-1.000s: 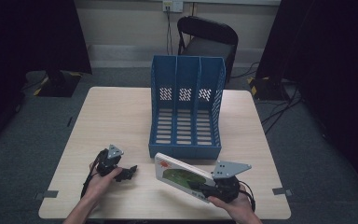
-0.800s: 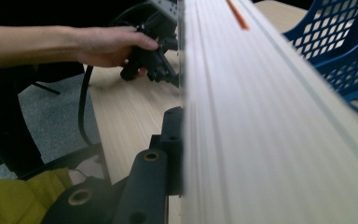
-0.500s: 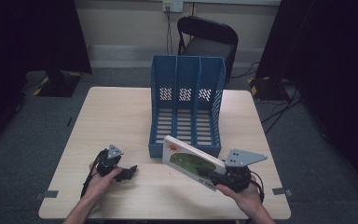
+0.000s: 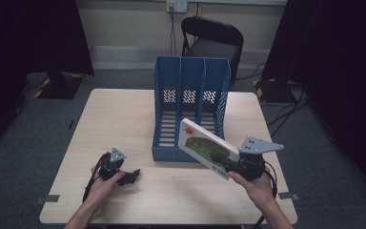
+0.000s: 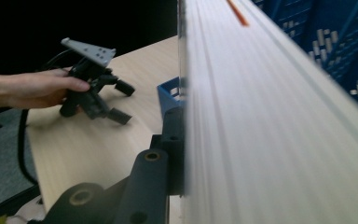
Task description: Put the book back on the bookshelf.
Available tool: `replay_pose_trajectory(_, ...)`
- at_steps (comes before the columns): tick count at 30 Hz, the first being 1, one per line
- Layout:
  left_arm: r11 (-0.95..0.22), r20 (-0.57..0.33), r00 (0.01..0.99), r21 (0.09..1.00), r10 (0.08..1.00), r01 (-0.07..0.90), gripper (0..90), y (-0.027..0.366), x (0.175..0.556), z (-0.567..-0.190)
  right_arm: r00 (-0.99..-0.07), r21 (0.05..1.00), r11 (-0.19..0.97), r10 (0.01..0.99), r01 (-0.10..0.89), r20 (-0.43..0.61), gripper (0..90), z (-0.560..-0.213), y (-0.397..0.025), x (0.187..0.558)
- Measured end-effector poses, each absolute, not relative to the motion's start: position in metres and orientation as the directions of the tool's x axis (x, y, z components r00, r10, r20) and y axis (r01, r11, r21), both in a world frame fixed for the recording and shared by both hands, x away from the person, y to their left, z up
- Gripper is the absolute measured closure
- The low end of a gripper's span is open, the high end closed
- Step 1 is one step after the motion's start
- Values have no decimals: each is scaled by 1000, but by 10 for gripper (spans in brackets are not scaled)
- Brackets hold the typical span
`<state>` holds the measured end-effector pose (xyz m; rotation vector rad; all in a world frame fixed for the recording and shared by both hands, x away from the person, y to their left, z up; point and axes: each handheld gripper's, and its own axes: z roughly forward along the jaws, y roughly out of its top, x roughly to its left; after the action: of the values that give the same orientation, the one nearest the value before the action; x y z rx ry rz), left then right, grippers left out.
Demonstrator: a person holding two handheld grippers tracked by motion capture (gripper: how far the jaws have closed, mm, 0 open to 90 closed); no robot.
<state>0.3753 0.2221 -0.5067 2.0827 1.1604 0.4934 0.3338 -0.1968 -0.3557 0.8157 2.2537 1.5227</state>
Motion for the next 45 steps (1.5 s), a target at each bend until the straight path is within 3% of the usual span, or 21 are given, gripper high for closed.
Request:
replay_pose_trajectory(24,-361,-4,528,726,849,586,57,222,375,-507,-521,919,178,853,351,34,764,-342,-209,379)
replay_pose_trajectory(45,-361,-5,529,725,849,586,54,222,375,-507,-373,897,172,928,408,-8,764,-358,-177,424)
